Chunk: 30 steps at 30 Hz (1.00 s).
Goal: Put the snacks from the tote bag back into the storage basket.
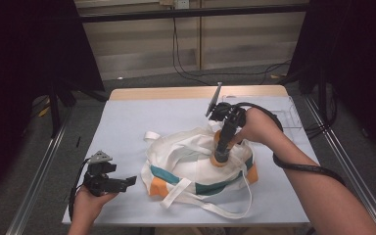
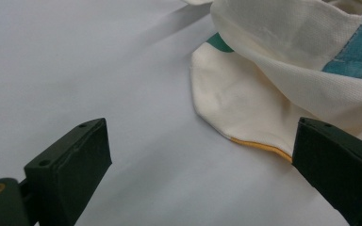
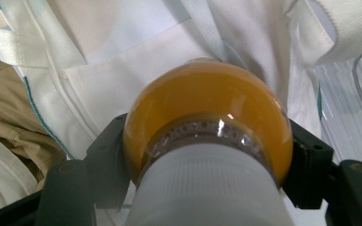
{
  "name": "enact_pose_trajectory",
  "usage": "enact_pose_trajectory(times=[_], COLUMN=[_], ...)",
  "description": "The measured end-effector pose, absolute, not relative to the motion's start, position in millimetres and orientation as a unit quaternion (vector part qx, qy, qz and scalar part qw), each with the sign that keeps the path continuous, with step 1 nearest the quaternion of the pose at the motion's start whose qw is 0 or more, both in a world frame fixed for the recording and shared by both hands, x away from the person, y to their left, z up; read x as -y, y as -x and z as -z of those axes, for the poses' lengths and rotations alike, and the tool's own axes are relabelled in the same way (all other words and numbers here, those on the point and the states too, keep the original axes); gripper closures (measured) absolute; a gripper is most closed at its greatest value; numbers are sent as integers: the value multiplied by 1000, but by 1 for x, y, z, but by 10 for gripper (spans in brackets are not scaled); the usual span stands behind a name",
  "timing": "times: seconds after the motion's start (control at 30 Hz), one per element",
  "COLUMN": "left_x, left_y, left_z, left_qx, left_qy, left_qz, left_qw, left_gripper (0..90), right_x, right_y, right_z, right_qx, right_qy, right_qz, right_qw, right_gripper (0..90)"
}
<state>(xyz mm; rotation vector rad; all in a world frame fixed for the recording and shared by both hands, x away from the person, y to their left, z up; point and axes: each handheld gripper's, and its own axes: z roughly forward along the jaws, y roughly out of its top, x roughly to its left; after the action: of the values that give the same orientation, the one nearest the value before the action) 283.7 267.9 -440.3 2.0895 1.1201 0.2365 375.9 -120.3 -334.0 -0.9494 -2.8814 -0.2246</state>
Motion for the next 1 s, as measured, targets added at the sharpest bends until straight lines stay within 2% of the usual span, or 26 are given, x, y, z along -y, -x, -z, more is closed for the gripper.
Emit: enact_pose_trajectory(times=[1.0], left_x=[-267], left_y=[-283], left_z=[440], left_qx=[-437], left_qy=[-813], left_qz=[-90], left_qw=[373], left_gripper=[48], right_x=[137], right_y=[-382], right_z=[291], right_qx=[936], right_qy=[341], right_qz=[68], right_qw=[47], right_gripper=[301])
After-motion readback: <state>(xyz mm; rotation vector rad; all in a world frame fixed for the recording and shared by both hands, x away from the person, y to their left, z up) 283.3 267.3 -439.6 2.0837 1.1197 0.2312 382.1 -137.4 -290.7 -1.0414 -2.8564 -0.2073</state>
